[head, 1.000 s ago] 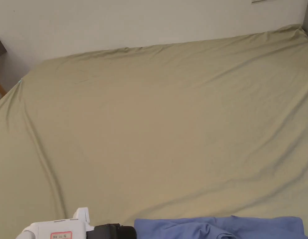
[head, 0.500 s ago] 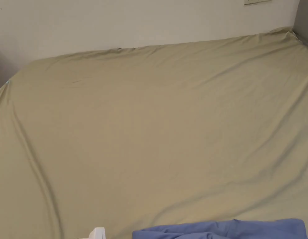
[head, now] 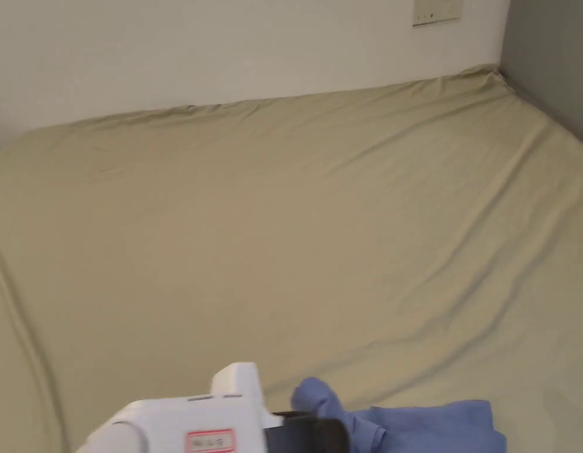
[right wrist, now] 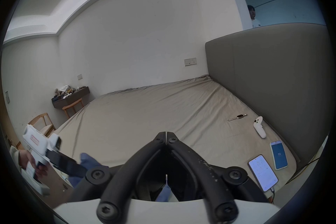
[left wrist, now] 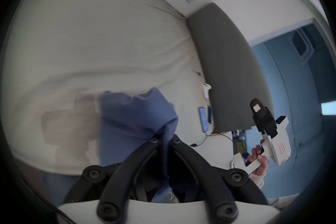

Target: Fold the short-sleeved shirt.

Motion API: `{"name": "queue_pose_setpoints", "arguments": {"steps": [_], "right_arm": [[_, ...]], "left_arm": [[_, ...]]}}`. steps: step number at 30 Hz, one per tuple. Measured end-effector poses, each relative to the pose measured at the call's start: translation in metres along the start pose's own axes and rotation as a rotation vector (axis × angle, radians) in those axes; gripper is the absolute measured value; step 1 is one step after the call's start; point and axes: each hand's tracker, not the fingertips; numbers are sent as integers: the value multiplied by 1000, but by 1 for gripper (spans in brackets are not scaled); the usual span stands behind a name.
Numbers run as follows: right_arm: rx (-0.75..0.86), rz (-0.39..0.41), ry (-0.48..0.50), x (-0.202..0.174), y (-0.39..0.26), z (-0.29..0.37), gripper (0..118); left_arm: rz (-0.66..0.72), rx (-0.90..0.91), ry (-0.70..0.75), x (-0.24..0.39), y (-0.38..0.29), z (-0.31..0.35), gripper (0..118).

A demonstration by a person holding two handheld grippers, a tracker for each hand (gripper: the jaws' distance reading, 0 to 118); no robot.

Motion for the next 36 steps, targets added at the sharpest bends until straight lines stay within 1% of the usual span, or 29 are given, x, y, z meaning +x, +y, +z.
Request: {"name": "queue_pose_setpoints", "arguments": {"steps": [2, 3, 4, 5, 6, 7, 10, 11, 12, 13, 15, 16, 18, 19, 20, 21, 22, 23, 24, 25, 26, 27, 28, 30, 32, 33, 34, 35, 36], "right_arm": [[12, -10, -12, 11, 1, 12, 1], [16, -13, -22, 15, 2, 18, 1], [24, -16, -35, 19, 2, 23, 1], [29, -19, -45, 23, 1, 29, 1], [27, -20, -48, 27, 1, 32, 1], [25, -20, -56, 30, -1, 36, 1], [20, -32, -73, 38, -7, 42, 1], [17, -39, -82, 39, -9, 43, 1], [16, -43, -85, 41, -11, 43, 1], [12, -49, -87, 44, -12, 43, 1], [8, -55, -92, 50, -16, 42, 1], [5, -56, -96, 52, -17, 41, 1], [2, -63, -104, 58, -18, 39, 1], [0, -71, -111, 61, -19, 38, 1], [1, -83, -120, 64, -20, 37, 1], [-4, -91, -120, 67, -21, 37, 1], [-8, -100, -126, 69, -21, 37, 1], [-7, -103, -132, 70, -22, 38, 1], [-11, -103, -133, 72, -23, 39, 1], [-15, -100, -138, 73, -24, 40, 1], [-21, -96, -150, 74, -25, 41, 1], [-27, -96, -157, 76, -27, 42, 1], [-32, -101, -162, 78, -28, 42, 1], [-42, -117, -168, 81, -32, 42, 1], [-68, -131, -144, 83, -37, 36, 1], [-82, -141, -120, 84, -41, 30, 1], [-121, -150, -65, 84, -47, 20, 1], [-164, -171, -2, 84, -54, 7, 1], [-218, -200, 87, 84, -60, -9, 1]], "left_arm": [[-28, -50, -37, 26, -1, -55, 6], [-36, -72, -33, 34, -3, -81, 5], [-50, -116, -19, 40, -5, -110, 5], [-63, -140, 31, 45, -10, -138, 5], [-40, -153, 69, 46, -12, -157, 5], [-59, -188, 74, 45, -16, -176, 5], [-6, -215, 80, 31, -21, -202, 5], [57, -218, 63, 23, -20, -202, 5], [74, -212, 28, 16, -19, -198, 16], [125, -196, -28, 5, -15, -184, 42], [160, -147, -95, -2, -15, -164, 118], [124, -119, -64, -3, -16, -149, 117], [167, -73, -107, -23, -2, -141, 115], [168, -83, -110, -28, 0, -141, 108], [150, -100, -121, -16, -4, -139, 92], [119, -127, -110, -3, -10, -140, 60], [85, -159, -46, 3, -15, -151, 33], [60, -191, 1, 8, -22, -166, 16], [37, -237, 12, 12, -28, -180, 13], [41, -287, -2, -8, -33, -214, 13], [36, -301, -17, -5, -39, -229, 13], [26, -306, -8, -2, -43, -242, 10], [16, -309, -5, 0, -47, -256, 3], [3, -317, -12, 6, -50, -268, 2], [-14, -353, -115, 19, -48, -263, 2], [-23, -359, -154, 23, -45, -253, 2], [-37, -320, -203, 25, -43, -236, 1], [-49, -284, -240, 24, -38, -214, 1], [-45, -254, -240, 19, -33, -193, 1]]}}
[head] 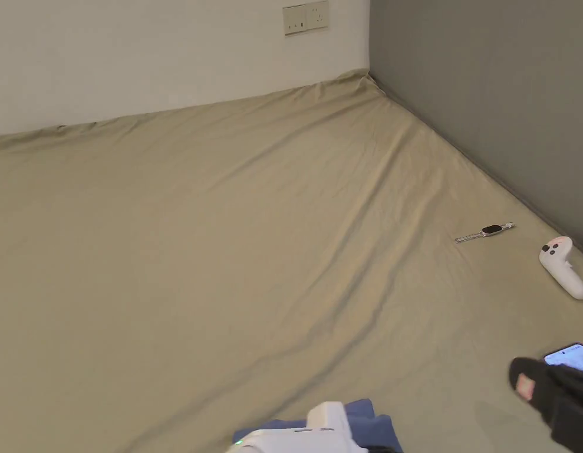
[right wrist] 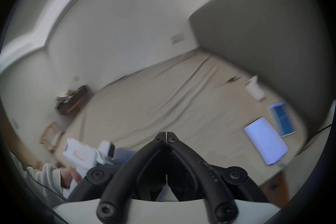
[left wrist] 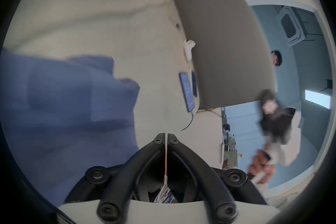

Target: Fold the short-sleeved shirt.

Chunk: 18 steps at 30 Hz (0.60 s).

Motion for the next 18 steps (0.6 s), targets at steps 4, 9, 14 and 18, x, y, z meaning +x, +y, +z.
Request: {"name": "queue_pose_setpoints", "arguments": {"steps": [4, 9, 14, 18], "right_arm": [[-330, -171, 394, -1, -21, -97, 0], [-729, -235, 624, 4, -56, -206, 0], [-863, -306, 448, 40, -83, -243, 1], [-822, -241, 433, 38, -80, -229, 1]], "left_arm": [[6, 192, 117, -20, 4, 116, 0], [51, 310, 200, -34, -22, 217, 0], [88, 328, 229, -51, -43, 246, 0], [112, 262, 203, -66, -38, 222, 0]]}}
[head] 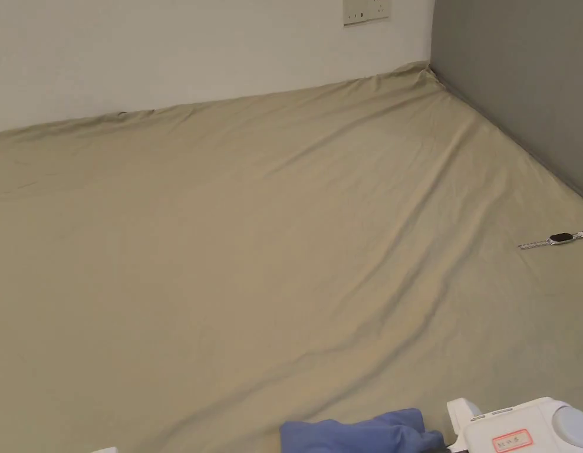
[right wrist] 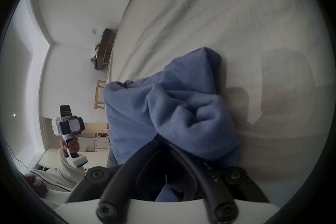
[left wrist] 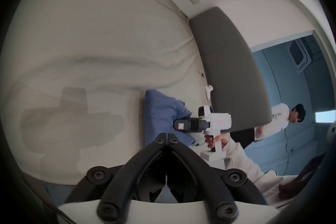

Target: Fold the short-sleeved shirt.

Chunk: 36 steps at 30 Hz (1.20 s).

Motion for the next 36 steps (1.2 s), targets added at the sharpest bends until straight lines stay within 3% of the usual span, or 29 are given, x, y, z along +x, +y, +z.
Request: {"name": "queue_pose_setpoints", "arguments": {"steps": [2, 3, 4, 5, 6, 12, 14, 17, 18, 20, 22, 24, 28, 30, 36], "right_arm": [[7, -85, 8, 5, -1, 4, 1], [7, -91, 7, 7, -2, 5, 1], [11, -77, 3, 10, -3, 7, 1], [17, -67, -1, 11, -4, 8, 1], [24, -71, -4, 13, -6, 10, 1], [58, -104, 13, 20, -17, 15, 1], [66, -97, 9, 20, -20, 15, 1], [84, -122, 16, 23, -26, 19, 1], [88, -127, 17, 23, -27, 20, 1], [104, -157, 16, 21, -28, 23, 1], [115, -157, 8, 10, -30, 23, 0], [152, -107, 33, -4, -31, 25, 0], [221, -88, 185, -39, -30, 32, 0], [244, -56, 176, -60, -25, 32, 0], [253, -18, 243, -108, -9, 0, 0]], "left_arm": [[-31, -104, -25, -3, 3, -25, 7], [-41, -140, -27, -5, 7, -42, 37], [-33, -153, 9, -6, 8, -57, 77], [-52, -175, 14, -8, 9, -72, 106], [-54, -201, 2, -10, 8, -89, 118], [81, -266, -90, -11, 13, -173, 118], [62, -227, -204, -5, 11, -185, 118], [45, -257, -149, 3, 13, -195, 116], [13, -281, -153, 1, 15, -192, 99], [-60, -286, -28, -17, 19, -189, 27], [97, -338, -167, -37, 29, -188, 28], [74, -348, -167, -47, 36, -183, 28], [53, -363, -177, -79, 66, -133, 28], [48, -339, -161, -107, 89, -85, 28], [38, -283, 102, -215, 168, 124, 27]]}}
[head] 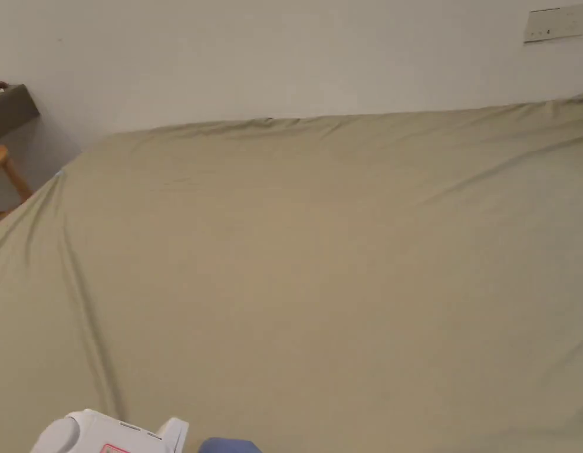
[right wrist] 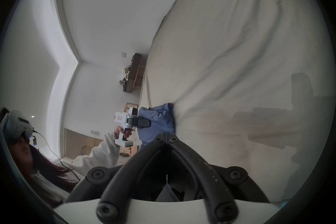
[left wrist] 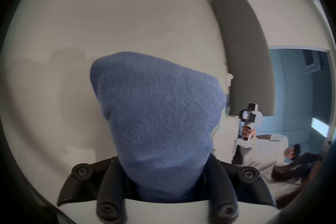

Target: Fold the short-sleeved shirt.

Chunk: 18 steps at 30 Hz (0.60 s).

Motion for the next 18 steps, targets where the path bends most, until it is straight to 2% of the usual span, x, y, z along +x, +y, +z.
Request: {"name": "queue_pose_setpoints", "arguments": {"steps": [5, 8, 10, 11, 15, 16, 17, 18], "right_arm": [[-28, -6, 46, -15, 3, -60, 0], [-50, -24, 68, -16, 4, -91, 0], [-79, -40, 45, -15, 5, -111, 0], [-95, -35, 36, -14, 5, -119, 0], [-143, -49, -17, -6, 1, -136, 0], [-154, -63, -16, -3, -1, -138, 0], [-155, -65, -25, -2, -1, -139, 0], [-158, -64, -35, -1, -1, -139, 0]], "left_arm": [[8, -22, 212, -75, 4, 133, 27], [66, -10, 201, -101, 1, 181, 27], [73, -4, 199, -117, 3, 199, 27], [125, 10, 189, -124, 7, 202, 27], [157, 21, 167, -156, 8, 190, 28], [168, 26, 163, -162, 3, 185, 31], [183, 47, 167, -168, -3, 180, 42], [206, 53, 243, -172, -9, 174, 75]]}}
